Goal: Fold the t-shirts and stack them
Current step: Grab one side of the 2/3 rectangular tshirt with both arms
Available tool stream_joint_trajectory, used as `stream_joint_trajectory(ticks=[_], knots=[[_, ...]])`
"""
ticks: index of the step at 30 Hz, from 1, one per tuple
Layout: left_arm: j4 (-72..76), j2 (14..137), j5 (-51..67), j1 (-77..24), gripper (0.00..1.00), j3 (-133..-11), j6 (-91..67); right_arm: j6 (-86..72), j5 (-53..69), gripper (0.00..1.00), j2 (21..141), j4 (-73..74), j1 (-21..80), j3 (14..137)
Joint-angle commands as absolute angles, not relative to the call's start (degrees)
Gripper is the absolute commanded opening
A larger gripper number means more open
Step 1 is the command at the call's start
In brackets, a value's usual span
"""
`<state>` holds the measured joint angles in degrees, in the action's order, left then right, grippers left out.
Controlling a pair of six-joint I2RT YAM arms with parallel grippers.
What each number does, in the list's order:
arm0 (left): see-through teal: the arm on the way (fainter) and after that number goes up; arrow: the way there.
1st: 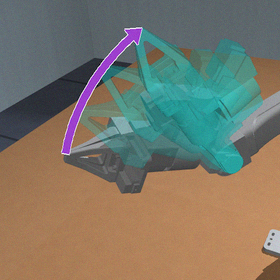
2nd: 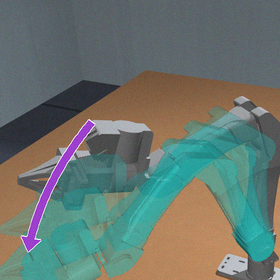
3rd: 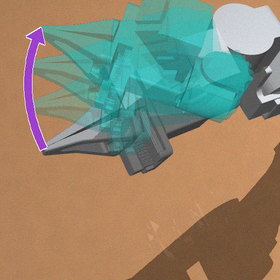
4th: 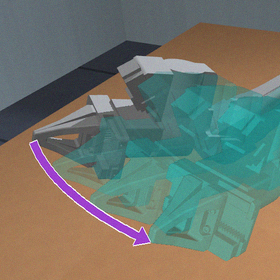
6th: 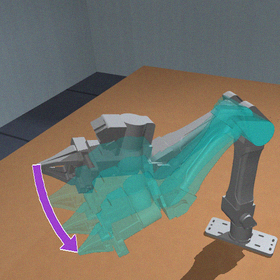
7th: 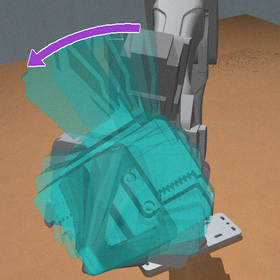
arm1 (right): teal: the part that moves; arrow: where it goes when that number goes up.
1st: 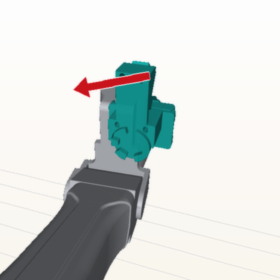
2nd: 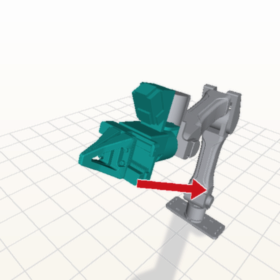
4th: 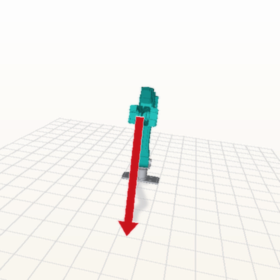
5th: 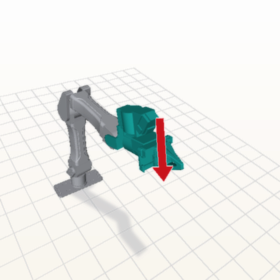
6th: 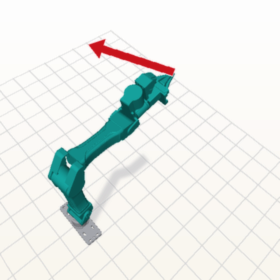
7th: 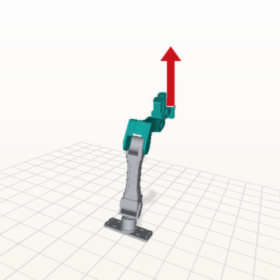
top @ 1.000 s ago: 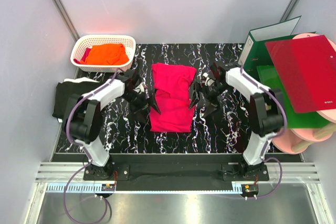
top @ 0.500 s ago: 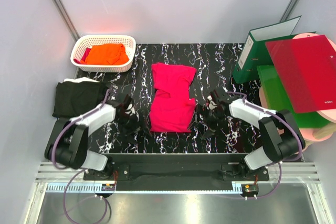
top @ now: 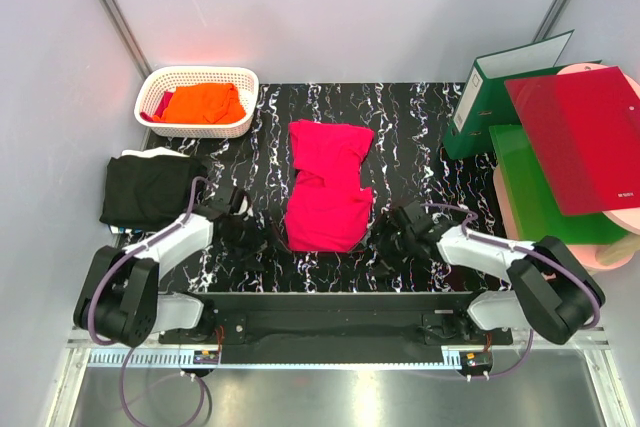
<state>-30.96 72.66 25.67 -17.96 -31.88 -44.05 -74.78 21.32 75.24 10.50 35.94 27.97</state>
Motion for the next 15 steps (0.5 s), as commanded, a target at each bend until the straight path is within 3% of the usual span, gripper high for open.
stream_joint_trajectory(ticks=[1, 11, 15], knots=[[-24.6, 76.4, 25.0, -18.6, 0.99, -33.4, -44.4, -83.6, 12.9, 0.81, 78.3, 5.6, 39.8, 29.4], [-16.2, 83.0, 24.9, -19.4, 0.99, -33.0, -47.4, -86.3, 8.7, 0.81, 90.4, 2.6, 42.1, 36.2], [-14.3, 88.7, 24.2, -21.1, 0.97, -34.7, -48.5, -84.6, 8.6, 0.74, 94.1, 4.8, 42.1, 40.9]])
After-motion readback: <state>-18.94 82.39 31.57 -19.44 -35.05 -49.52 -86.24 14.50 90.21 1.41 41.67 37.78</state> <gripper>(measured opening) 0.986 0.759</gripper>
